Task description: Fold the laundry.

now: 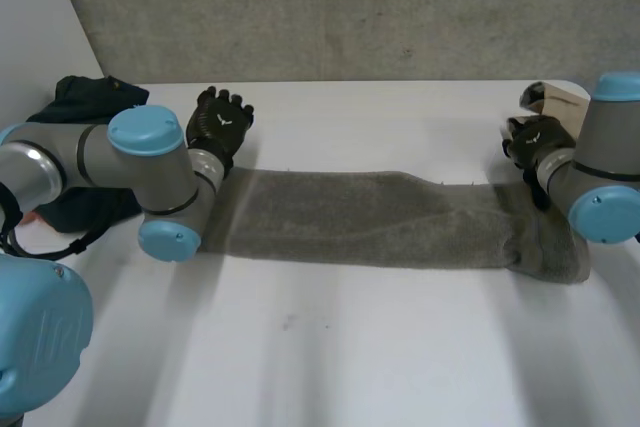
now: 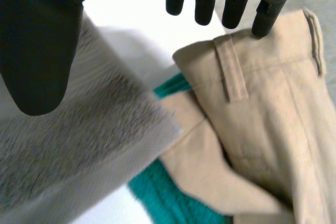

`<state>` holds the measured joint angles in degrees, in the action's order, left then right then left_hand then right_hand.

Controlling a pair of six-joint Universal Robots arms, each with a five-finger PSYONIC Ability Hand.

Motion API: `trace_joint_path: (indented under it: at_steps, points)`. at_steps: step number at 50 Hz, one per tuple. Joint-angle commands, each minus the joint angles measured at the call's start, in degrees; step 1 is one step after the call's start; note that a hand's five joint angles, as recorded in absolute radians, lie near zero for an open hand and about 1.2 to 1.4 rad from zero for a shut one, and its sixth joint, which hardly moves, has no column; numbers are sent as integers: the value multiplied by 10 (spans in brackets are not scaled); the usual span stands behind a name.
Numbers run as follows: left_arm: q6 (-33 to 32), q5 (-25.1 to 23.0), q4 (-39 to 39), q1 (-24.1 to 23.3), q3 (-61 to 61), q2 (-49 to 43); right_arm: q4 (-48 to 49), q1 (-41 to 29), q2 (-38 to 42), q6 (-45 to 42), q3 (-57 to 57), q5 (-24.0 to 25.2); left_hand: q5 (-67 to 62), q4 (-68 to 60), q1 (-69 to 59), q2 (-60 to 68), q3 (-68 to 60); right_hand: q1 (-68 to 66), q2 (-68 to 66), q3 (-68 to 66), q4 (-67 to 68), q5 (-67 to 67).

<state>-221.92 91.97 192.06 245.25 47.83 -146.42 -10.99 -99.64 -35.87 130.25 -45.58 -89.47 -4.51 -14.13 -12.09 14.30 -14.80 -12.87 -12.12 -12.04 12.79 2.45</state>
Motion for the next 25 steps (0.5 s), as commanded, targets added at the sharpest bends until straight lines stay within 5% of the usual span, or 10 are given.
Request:
trace_joint_path:
  at_steps: [1, 12, 20, 23, 25]
  points:
    - [40, 13, 28, -24, 29, 60, -1, -4, -101, 130, -32, -3, 45, 41, 21, -43, 48, 29, 21, 20, -28, -24]
    - [78, 23, 35, -22, 198, 194, -60, 37, -267, 229, -303, 54, 45, 41, 21, -43, 48, 29, 21, 20, -28, -24]
    - [79, 23, 36, -26, 248, 208, 56, 102, -278, 250, -452, 79, 45, 41, 21, -43, 48, 28, 21, 20, -27, -24]
    - [78, 22, 37, -31, 250, 207, 100, 103, -275, 245, -472, 78, 45, 41, 21, -43, 48, -22, -30, -31, 23, 27]
    - [78, 22, 37, -36, 250, 206, 117, 104, -258, 247, -473, 82, 45, 41, 21, -43, 48, -188, -196, -197, 189, 193]
